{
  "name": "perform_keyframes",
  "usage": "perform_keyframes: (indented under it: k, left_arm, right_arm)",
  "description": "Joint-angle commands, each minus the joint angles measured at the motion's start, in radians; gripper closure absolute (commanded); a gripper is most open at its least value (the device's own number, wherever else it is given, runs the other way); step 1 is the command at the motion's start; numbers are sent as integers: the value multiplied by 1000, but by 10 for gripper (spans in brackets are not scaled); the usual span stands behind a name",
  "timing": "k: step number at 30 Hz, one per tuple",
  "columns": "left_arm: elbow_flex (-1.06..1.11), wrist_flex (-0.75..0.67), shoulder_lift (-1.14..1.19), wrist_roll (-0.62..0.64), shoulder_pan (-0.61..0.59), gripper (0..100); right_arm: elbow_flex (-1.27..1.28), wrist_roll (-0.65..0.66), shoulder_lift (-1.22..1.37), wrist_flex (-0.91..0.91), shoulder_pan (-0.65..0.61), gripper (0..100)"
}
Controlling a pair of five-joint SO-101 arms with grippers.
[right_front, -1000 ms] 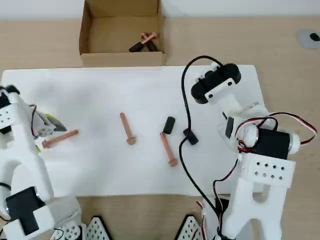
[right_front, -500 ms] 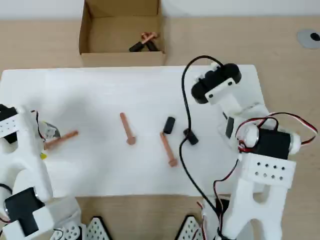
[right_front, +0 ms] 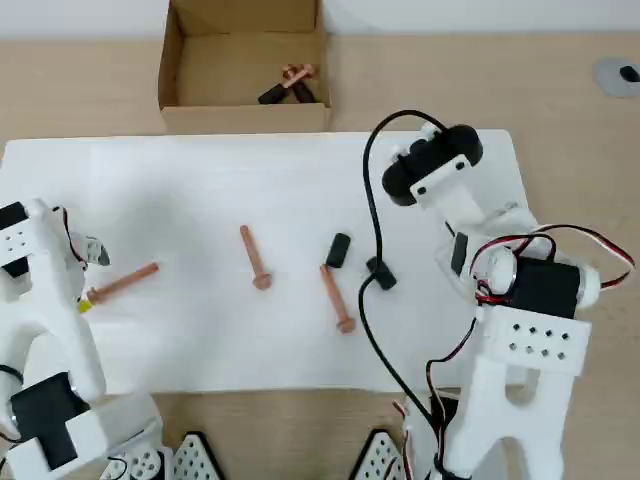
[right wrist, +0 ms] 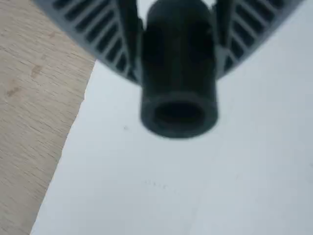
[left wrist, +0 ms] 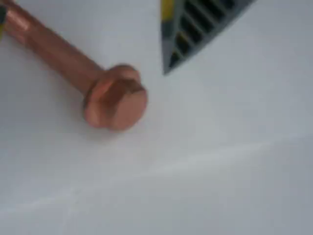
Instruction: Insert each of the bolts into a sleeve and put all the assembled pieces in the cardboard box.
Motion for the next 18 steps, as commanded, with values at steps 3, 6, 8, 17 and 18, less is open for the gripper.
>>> perform_keyframes:
  k: [3,6,8,17,18]
  left_arm:
    - [21,81,-4,265,-32,767]
    - [31,94,-4,282,-8,767]
    - [31,89,-4,282,-9,767]
    - [32,0,-2,327,-8,767]
    - [37,-26,-2,339,-6,767]
  right_arm:
    - [-2,9,2,-20,8,988]
    - [-2,8,2,-18,8,988]
    - [2,8,2,-18,8,988]
    - [36,8,-1,-20,8,988]
    - [36,8,-1,-20,8,988]
